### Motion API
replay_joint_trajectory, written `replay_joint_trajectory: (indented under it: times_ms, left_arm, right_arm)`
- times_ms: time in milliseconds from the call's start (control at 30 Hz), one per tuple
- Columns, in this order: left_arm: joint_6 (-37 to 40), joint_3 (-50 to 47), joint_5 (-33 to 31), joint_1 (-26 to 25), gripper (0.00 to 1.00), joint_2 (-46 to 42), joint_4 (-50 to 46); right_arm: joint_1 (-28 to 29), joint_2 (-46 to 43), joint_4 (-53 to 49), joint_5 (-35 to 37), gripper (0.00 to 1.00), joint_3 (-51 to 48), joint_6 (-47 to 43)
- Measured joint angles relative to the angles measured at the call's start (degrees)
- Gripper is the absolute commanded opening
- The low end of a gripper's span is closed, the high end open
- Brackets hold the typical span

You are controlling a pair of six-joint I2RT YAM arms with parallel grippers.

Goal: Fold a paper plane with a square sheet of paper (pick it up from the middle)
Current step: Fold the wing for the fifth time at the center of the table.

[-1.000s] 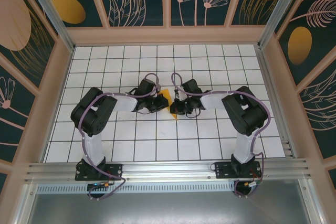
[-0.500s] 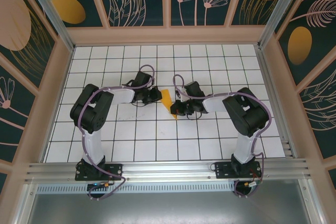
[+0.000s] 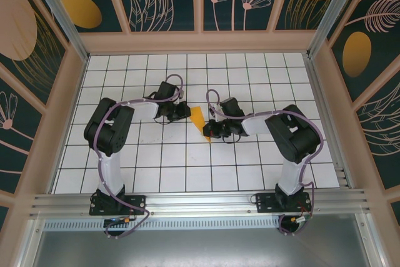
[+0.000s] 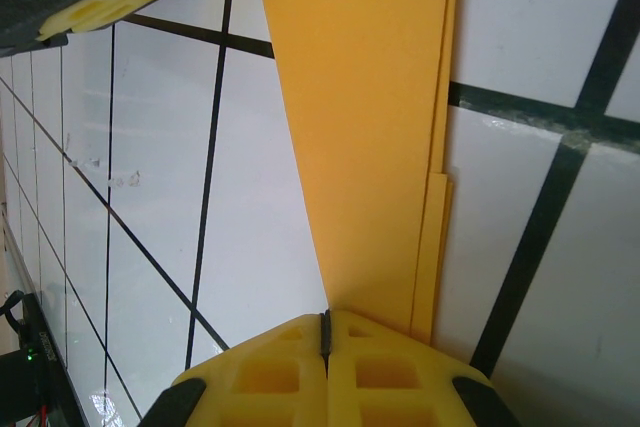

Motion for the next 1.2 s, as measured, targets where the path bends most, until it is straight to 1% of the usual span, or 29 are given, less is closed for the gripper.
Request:
replay_joint_trajectory:
  times_ms: [267, 533, 633, 733, 833, 933, 1100, 1200]
  left_arm:
    - [4.28, 2.84, -2.95, 2.21, 0.13, 1.31, -1.42]
    - [5.53, 5.95, -7.15, 4.5, 0.15, 1.92, -3.69]
    - [4.81, 5.95, -7.28, 5.62, 0.15, 0.33, -3.87]
    - [2.69, 3.39, -5.68, 6.01, 0.15, -4.52, -2.51]
    - [-0.35, -0.46, -2.62, 5.11, 0.14, -10.12, 0.76]
    - [-3.32, -2.99, -0.09, 2.6, 0.13, -12.07, 4.66]
    - [-6.45, -4.74, 2.05, -2.84, 0.11, -9.64, 7.74]
    - [-7.61, -4.81, 2.4, -4.66, 0.1, -6.78, 8.76]
  right_arm:
    - [0.0, -0.15, 0.98, 0.0, 0.01, -0.57, 0.0]
    - [-0.07, -0.44, 1.18, 0.02, 0.01, -0.94, 0.0]
    - [-0.07, -0.66, 1.05, 0.04, 0.01, -1.05, 0.02]
    - [-0.07, -0.81, 0.96, 0.04, 0.01, -1.14, 0.02]
    - [-0.11, -0.92, 0.61, 0.0, 0.01, -1.14, 0.02]
    - [-0.15, -1.03, 0.37, -0.02, 0.01, -1.09, 0.02]
    - [-0.17, -1.05, -0.22, -0.04, 0.01, -0.85, 0.04]
    - [-0.17, -1.05, -0.72, -0.04, 0.01, -0.61, 0.07]
